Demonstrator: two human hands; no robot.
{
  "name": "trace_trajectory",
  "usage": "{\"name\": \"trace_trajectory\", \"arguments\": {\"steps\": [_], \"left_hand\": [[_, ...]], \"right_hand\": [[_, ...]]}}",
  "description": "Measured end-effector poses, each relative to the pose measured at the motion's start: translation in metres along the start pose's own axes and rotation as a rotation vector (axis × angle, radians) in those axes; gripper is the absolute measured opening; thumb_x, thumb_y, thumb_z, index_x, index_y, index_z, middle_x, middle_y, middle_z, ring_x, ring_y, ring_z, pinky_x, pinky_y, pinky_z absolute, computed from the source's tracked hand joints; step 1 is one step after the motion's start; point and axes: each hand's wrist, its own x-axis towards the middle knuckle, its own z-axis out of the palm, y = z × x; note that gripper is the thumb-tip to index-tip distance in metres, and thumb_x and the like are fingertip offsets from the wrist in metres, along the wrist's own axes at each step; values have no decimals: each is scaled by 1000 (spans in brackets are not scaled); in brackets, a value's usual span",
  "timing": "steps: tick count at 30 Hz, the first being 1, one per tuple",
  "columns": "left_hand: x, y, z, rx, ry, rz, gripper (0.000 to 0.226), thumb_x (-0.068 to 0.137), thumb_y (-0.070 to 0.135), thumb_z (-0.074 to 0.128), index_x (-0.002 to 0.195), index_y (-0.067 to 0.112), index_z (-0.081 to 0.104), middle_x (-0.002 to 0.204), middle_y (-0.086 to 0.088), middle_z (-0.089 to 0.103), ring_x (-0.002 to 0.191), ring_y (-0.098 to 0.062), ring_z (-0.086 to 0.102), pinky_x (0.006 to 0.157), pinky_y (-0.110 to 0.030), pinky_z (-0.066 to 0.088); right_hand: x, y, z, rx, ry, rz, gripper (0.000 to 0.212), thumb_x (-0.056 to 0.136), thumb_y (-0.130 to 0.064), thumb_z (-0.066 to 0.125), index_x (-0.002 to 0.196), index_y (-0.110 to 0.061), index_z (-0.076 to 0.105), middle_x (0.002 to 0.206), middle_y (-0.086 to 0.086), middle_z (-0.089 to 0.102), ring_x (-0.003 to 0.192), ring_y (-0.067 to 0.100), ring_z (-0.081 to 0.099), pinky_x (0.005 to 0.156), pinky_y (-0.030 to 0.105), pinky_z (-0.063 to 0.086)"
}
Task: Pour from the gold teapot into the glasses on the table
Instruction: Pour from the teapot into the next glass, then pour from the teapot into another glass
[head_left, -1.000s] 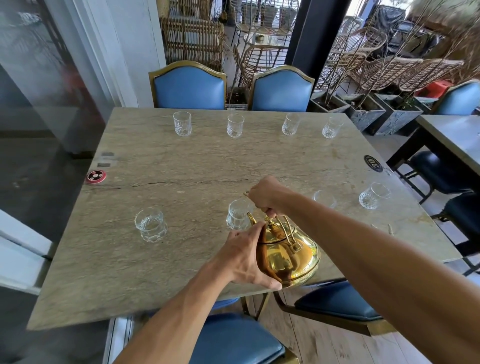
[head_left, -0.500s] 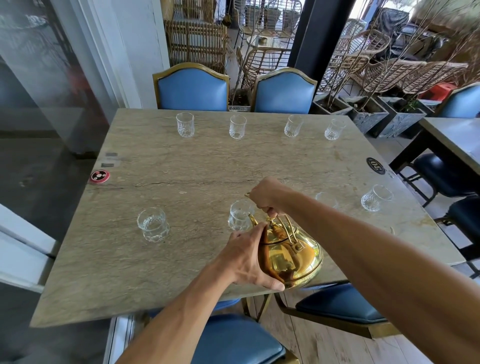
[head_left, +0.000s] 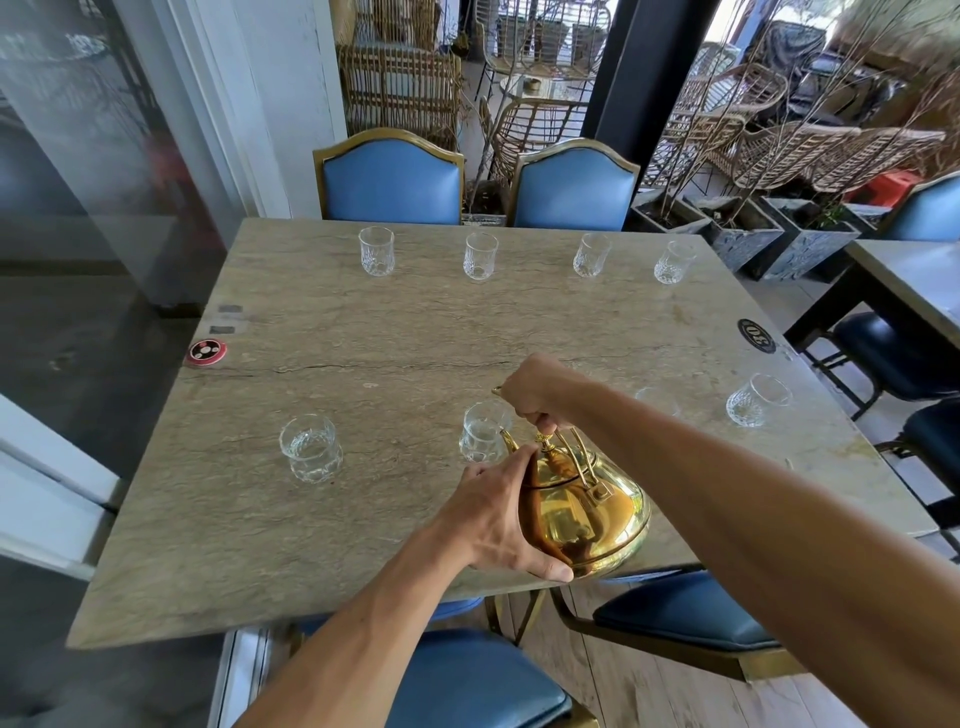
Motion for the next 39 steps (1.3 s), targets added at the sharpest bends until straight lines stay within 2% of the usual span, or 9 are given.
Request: {"name": "trace_trajectory", "arguments": {"steps": [4,7,14,23,27,30,32,35,39], "left_hand": [[-2,5,-3,-6,-1,-2,137,50,73,90,156,29,15,144,5,48,128,-23,43,119,-42,28],[-2,5,-3,-8,-1,-22,139,46,79,87,155,34,14,143,7,48,130,-25,43,117,-46,32],[-2,4,-3,2,8,-25,138,43,82,84,154,34,16,142,8,50,130,-24,47,119,-47,30],[-3,19,-7,64,28,12,134,53,67,93,156,24,18,144,2,50,125,-18,48,121,-39,24],[-7,29,-10,107,25,12,134,59,59,95,160,20,15,147,-2,47,121,-12,38,116,-35,24],[-7,28,-9,134,45,18,135,56,65,93,158,21,16,144,-1,49,119,-12,42,118,-36,25],[-4,22,-7,175,57,24,138,51,76,87,157,22,17,141,-1,52,123,-19,52,120,-41,27],[0,13,-4,249,86,45,140,47,84,79,155,20,17,142,-1,53,124,-22,56,119,-43,28],[3,9,-4,320,115,84,140,47,86,78,155,19,17,145,-4,53,127,-22,55,121,-46,26]], "right_hand": [[0,-2,-1,12,-11,3,29,90,9,37,67,-6,46,54,4,38,41,13,30,33,12,24],[1,-2,0,13,-13,3,31,90,9,38,65,-6,45,54,4,37,41,13,29,34,13,23],[1,0,-1,15,-11,-7,30,90,9,40,65,-6,45,53,4,37,40,13,30,34,12,24],[-4,9,-7,10,11,-38,19,88,5,39,78,-3,52,54,6,41,39,15,35,34,16,27],[-8,14,-10,-11,21,-58,21,86,5,38,73,-4,51,52,7,42,35,16,36,32,14,27],[-12,16,-12,-13,18,-90,23,89,5,38,71,-4,50,52,7,42,29,14,37,30,13,26],[-14,19,-13,50,30,-93,20,92,2,40,79,-2,55,53,8,43,32,14,37,30,12,27],[-15,25,-13,124,39,-145,28,97,-9,47,111,3,67,60,6,48,40,14,41,27,12,30],[-19,36,-13,228,87,-182,34,98,-14,50,126,-17,68,64,2,53,40,11,39,36,18,34]]}}
